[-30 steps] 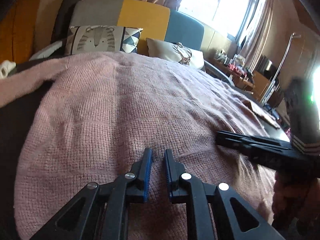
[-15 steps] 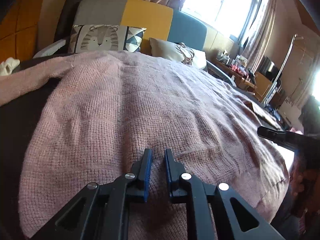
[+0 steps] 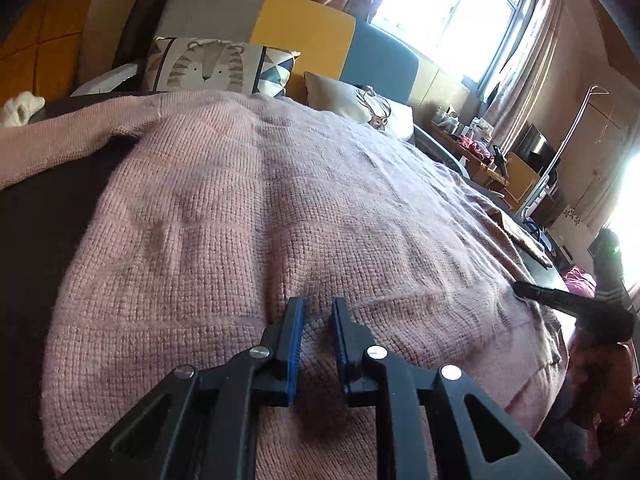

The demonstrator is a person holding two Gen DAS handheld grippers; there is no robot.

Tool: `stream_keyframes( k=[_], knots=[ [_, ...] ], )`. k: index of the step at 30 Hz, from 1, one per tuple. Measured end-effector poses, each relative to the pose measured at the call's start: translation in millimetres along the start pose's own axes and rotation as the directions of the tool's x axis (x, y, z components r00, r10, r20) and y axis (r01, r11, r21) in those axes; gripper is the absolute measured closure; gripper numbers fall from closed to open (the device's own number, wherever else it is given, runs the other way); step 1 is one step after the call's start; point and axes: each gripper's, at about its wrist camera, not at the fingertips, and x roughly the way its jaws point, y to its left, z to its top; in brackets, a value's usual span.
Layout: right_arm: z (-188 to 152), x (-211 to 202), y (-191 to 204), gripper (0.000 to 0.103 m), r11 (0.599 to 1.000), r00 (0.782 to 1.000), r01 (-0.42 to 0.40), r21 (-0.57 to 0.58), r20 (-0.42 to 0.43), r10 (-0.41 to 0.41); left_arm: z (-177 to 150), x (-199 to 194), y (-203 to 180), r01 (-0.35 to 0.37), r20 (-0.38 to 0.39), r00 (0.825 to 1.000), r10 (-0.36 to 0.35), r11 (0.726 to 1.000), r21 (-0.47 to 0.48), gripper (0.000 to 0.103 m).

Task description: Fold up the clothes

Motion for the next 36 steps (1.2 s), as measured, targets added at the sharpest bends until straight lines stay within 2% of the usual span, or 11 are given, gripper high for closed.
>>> stream_keyframes(
  k=[5, 9, 13, 18, 21, 24, 27, 29, 32, 34, 36],
  knots=[
    [16.8, 14.1, 55.3, 0.096, 0.986, 0.999, -0.047, -0.161, -0.018, 0.045, 8.7, -5.3, -21.1, -0.025, -0.009, 1.0, 0.026, 0.999, 0.042, 0.088],
    [14.8, 42.7, 70.1, 0.096, 0.981, 0.988, -0.067, -0.185, -0.15, 0.039, 17.4, 0.6, -46.8, -0.022, -0.026, 0.999, 0.025, 0.991, 0.132, 0.087],
    [-13.8, 17.2, 65.7, 0.096, 0.971, 0.981, -0.069, -0.227, -0.192, 0.025, 7.9, 7.1, -50.8, -0.08, -0.05, 0.994, 0.093, 0.972, 0.221, 0.087],
    [-42.1, -17.0, 44.1, 0.094, 0.971, 0.971, -0.074, -0.228, -0.237, 0.018, -2.5, -9.9, -40.9, -0.088, -0.044, 0.994, 0.102, 0.968, 0.235, 0.087],
    [-34.8, -26.5, 45.0, 0.094, 0.979, 0.981, -0.101, -0.178, -0.18, 0.069, 6.1, -16.9, -39.5, -0.071, -0.014, 0.997, 0.076, 0.977, 0.201, 0.088],
    [-18.3, -19.7, 59.5, 0.094, 0.981, 0.986, -0.137, -0.14, -0.119, 0.121, 23.5, -10.4, -57.8, -0.009, -0.001, 1.0, 0.009, 0.985, 0.171, 0.088],
    [-19.1, 5.1, 84.5, 0.094, 0.974, 0.981, -0.137, -0.18, -0.159, 0.108, 32.4, 7.7, -81.3, 0.03, -0.031, 0.999, -0.024, 0.978, 0.205, 0.087],
    [-31.5, 15.5, 97.4, 0.094, 0.965, 0.971, -0.162, -0.206, -0.209, 0.119, 28.7, 19.7, -92.3, 0.033, -0.071, 0.997, -0.016, 0.967, 0.251, 0.087],
    [-47.0, 2.9, 103.2, 0.094, 0.942, 0.973, -0.177, -0.284, -0.197, 0.124, 11.6, 28.5, -96.9, -0.011, -0.095, 0.994, 0.046, 0.941, 0.337, 0.087],
    [-44.0, -8.0, 91.9, 0.094, 0.947, 0.979, -0.178, -0.266, -0.149, 0.142, 1.0, 23.3, -95.0, -0.022, -0.062, 0.997, 0.047, 0.936, 0.351, 0.087],
    [-32.4, -17.5, 66.1, 0.094, 0.974, 0.993, -0.115, -0.194, -0.062, 0.105, -4.8, 20.3, -92.6, -0.014, -0.044, 0.999, 0.032, 0.936, 0.351, 0.087]
  ],
)
